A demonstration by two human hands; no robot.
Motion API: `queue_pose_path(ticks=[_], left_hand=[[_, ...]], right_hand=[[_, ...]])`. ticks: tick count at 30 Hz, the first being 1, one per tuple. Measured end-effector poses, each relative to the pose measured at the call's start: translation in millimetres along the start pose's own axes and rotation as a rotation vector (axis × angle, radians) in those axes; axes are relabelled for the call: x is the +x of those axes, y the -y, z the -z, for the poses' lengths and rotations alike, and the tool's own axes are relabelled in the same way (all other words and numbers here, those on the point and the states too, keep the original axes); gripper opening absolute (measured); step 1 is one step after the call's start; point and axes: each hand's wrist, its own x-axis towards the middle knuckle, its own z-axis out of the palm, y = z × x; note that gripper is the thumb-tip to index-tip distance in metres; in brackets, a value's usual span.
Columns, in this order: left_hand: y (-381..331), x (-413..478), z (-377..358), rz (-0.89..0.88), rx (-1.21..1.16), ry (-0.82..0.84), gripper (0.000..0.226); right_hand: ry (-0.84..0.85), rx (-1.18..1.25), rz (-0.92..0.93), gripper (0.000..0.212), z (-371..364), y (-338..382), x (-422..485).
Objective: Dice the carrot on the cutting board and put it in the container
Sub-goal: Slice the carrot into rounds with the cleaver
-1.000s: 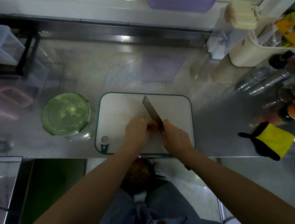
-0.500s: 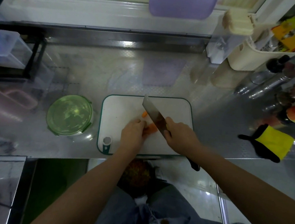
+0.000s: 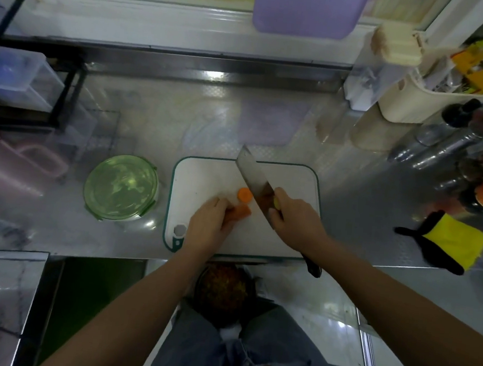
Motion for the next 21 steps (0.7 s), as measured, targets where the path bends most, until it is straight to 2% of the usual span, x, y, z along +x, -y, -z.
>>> queue_pose_path(ticks=[5, 9, 14, 17, 21], left_hand=[[16, -7, 15, 0.127, -0.009, -0.169, 0.023], [17, -6, 16, 0.113, 0.001, -0.118, 0.022], [2, 1, 6, 0.063, -0.017, -0.053, 0.023], [-8, 6, -3, 0.013, -0.034, -0.002, 0.023], [-32, 15, -10, -0.002, -0.095, 0.002, 0.023]], right_hand=[[0.074, 0.056, -0.018, 0.026, -25, 5, 3], [0.114, 0.084, -0.006, 0.03, -41, 10, -3], [0.027, 0.054, -0.176, 0.043, -34, -22, -9], [-0.012, 0.015, -0.25, 0.037, -19, -40, -11], [-0.059, -0.01, -0.184, 0.03, -7, -39, -2]])
